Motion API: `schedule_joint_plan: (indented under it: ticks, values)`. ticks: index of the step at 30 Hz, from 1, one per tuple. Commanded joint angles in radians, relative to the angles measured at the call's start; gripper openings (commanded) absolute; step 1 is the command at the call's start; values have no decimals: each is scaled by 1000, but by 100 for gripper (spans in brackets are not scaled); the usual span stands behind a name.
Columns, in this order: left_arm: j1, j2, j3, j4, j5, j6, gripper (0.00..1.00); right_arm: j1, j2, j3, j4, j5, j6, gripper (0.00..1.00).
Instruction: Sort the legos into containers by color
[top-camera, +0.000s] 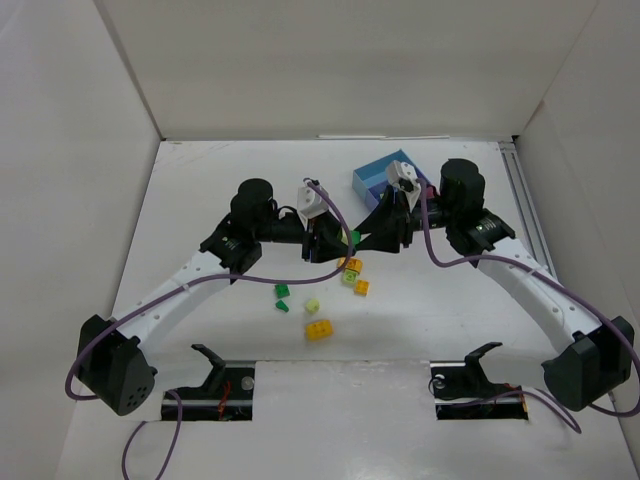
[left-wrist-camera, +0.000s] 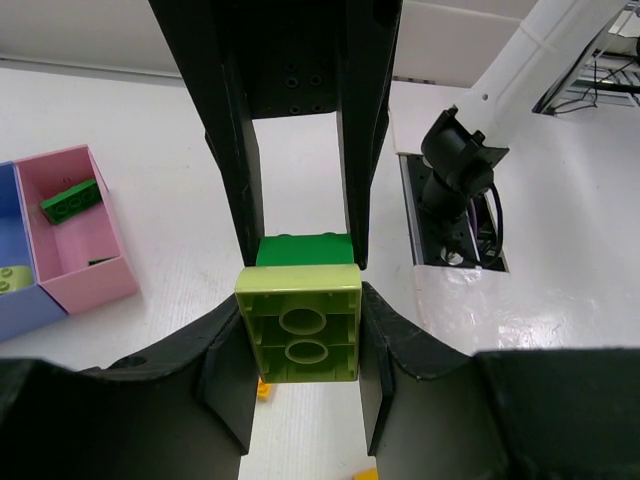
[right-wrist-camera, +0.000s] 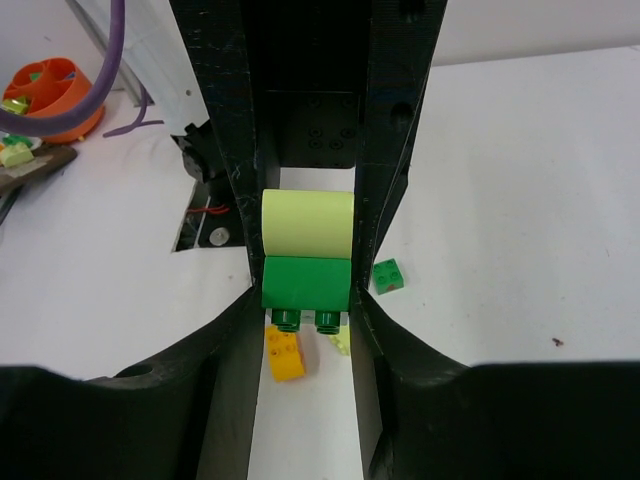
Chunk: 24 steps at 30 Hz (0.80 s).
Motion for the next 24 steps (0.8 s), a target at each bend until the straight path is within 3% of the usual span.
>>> schedule_joint_plan:
  ticks: [1,3,18,19,20,23,24]
  values:
    - [-7,-15,11,100,-15,-10,25,29,-13,41,15,-30,-5,0]
    - [-7,-26,11,100,-24,-10,37,29,-13,41,15,-30,-5,0]
    - [13,-76,-30,106,-6,-10,44,5,-4,32,-14,-55,-25,0]
    - [13,-76,-30,106,3,-10,42,5,-4,32,-14,-64,-35,0]
    - [13,-76,-30,106,3,-10,31,5,-4,32,-14,-64,-36,0]
    - [13,-76,-30,92,26,-10,13,5,-4,32,-23,-64,-36,0]
    - [13,-67,-21,92,26,-1,0,-4,-4,32,-23,-64,-36,0]
